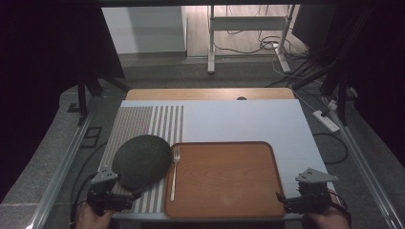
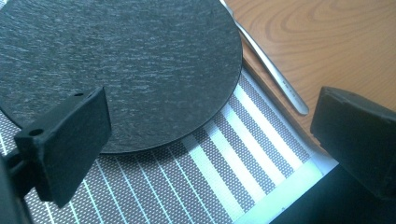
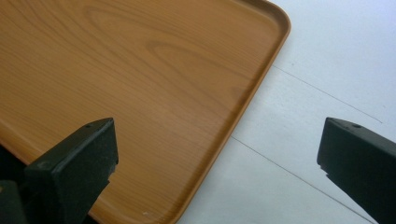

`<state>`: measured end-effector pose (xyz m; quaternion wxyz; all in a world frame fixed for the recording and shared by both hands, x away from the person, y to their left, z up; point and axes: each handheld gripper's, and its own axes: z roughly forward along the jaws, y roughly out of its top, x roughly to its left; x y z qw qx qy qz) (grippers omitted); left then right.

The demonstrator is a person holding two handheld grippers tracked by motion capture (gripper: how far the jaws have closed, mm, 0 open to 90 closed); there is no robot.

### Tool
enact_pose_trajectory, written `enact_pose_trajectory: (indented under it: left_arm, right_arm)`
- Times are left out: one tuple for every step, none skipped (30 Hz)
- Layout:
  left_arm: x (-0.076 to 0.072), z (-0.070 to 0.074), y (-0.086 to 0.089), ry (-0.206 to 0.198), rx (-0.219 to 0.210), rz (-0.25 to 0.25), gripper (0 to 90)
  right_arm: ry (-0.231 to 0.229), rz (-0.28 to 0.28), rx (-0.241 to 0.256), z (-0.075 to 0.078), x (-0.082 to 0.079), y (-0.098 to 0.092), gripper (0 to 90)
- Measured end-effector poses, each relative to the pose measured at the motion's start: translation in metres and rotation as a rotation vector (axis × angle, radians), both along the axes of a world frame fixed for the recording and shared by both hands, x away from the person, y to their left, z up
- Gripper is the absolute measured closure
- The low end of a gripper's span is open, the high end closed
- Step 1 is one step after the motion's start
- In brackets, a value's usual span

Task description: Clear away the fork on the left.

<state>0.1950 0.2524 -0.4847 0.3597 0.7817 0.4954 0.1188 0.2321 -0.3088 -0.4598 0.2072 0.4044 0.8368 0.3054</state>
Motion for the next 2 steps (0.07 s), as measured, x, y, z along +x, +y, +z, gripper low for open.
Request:
enact_pose_trajectory:
  left_arm:
    - [0.0008,0.0001,-0.0017,0.007,0.013,-0.006,0.0]
    - [0.0008,0.0001,-0.0017,0.007,0.013,-0.006,0.0]
  right_arm:
    - [0.002,0.001,0.0,-0.0001,0.0003,-0.0004,0.0]
    - [0.002,0.001,0.0,-0.0001,0.0003,-0.0004,0.0]
